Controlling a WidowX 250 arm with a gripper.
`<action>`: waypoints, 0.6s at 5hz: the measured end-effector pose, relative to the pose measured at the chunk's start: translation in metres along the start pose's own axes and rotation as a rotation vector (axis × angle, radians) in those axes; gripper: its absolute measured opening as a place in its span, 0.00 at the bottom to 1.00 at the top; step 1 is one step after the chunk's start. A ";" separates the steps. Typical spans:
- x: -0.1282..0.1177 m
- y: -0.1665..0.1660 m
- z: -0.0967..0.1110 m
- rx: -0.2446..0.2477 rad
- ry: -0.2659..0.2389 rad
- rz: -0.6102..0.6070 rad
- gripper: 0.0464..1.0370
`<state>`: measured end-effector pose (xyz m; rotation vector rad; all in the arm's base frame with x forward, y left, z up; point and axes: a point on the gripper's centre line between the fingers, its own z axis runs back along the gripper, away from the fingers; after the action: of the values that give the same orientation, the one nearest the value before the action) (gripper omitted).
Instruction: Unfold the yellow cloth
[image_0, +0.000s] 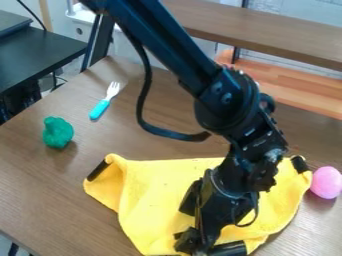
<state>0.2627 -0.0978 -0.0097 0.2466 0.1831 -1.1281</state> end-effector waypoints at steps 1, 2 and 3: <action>0.002 -0.003 0.001 0.023 0.018 -0.011 0.63; 0.002 -0.002 0.001 0.032 0.021 -0.002 0.36; 0.002 -0.003 0.001 0.031 0.021 0.000 0.15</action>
<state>0.2612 -0.1009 -0.0098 0.2863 0.1839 -1.1290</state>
